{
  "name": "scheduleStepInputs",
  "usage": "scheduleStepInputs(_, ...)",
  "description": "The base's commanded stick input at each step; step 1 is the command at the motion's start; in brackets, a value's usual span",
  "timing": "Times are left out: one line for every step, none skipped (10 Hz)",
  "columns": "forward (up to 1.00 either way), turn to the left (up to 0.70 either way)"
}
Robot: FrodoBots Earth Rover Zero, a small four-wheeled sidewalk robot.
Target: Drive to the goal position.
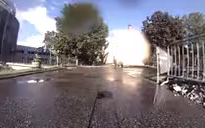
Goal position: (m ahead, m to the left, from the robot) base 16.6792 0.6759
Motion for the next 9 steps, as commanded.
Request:
scheduleStepInputs(0.5, 0.0)
scheduleStepInputs(0.5, 0.0)
scheduleStepInputs(0.5, 0.0)
scheduleStepInputs(0.5, 0.0)
scheduleStepInputs(0.5, 0.0)
scheduleStepInputs(0.5, 0.0)
scheduleStepInputs(0.5, 0.0)
scheduleStepInputs(0.5, 0.0)
scheduleStepInputs(0.5, 0.0)
